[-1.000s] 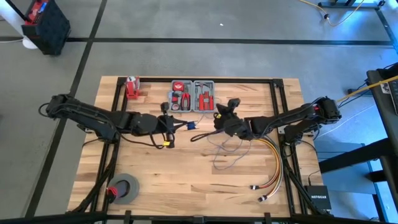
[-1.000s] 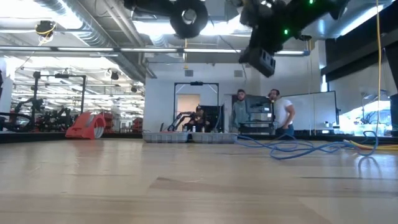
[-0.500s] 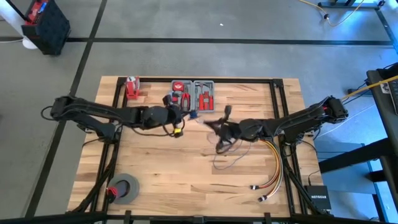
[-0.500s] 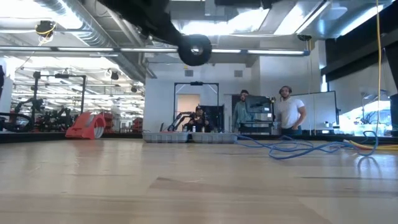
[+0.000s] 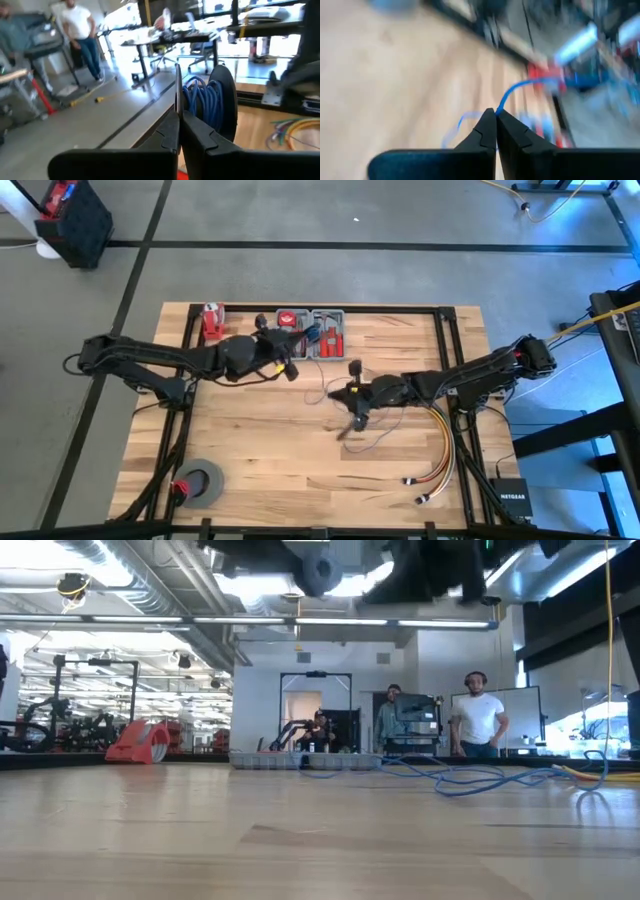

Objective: Coil cords
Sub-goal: Uncoil the blue wire from the spool

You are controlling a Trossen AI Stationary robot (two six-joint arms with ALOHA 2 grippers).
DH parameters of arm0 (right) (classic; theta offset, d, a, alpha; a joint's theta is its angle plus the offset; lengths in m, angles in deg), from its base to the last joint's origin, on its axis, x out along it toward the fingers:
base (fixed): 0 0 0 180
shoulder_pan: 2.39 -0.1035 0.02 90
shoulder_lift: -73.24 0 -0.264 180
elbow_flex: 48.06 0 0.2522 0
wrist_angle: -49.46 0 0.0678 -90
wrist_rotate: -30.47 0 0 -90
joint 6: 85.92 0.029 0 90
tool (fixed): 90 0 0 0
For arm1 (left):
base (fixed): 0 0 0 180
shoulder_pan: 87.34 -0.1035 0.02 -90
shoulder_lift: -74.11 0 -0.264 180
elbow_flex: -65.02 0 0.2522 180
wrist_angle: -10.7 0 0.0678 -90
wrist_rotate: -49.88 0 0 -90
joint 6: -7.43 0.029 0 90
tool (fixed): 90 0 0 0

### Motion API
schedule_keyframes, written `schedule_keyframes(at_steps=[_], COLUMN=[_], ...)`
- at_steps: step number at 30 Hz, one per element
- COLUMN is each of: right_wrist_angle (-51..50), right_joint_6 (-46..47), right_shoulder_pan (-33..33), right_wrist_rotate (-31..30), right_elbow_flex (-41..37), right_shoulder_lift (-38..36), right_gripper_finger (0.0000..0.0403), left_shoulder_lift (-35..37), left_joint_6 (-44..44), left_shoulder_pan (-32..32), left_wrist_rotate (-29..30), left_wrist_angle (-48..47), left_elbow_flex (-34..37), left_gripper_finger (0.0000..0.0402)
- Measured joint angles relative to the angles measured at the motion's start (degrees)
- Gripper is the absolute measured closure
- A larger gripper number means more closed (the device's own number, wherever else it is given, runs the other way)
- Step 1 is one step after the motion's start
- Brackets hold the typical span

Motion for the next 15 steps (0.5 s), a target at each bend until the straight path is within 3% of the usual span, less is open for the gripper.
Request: schedule_keyframes(at_steps=[4, 8, 11, 15], right_wrist_angle=[-12.1, -18.9, -21.0, -24.6], right_joint_6=[11.4, 18.7, 19.2, 19.1], right_shoulder_pan=[2.2, 4.1, 4.3, 3.4], right_wrist_rotate=[-8.2, -23.0, -31.3, -34.1], right_elbow_flex=[0.0, 0.0, 0.0, 0.0], right_shoulder_lift=[0.0, 0.1, 0.1, -0.8], right_gripper_finger=[0.0397, 0.0387, 0.0353, 0.0293], left_shoulder_lift=[2.8, 3.4, 3.3, 3.4], left_joint_6=[1.8, 2.0, 2.4, 2.6], left_shoulder_pan=[2.1, 4.5, 6.4, 7.6], left_wrist_rotate=[0.1, 0.4, 0.3, 0.2], left_wrist_angle=[-1.4, -2.3, -5.3, -6.5], left_elbow_flex=[0.0, 0.0, 0.0, 0.0], left_gripper_finger=[0.0402, 0.0402, 0.0402, 0.0402])
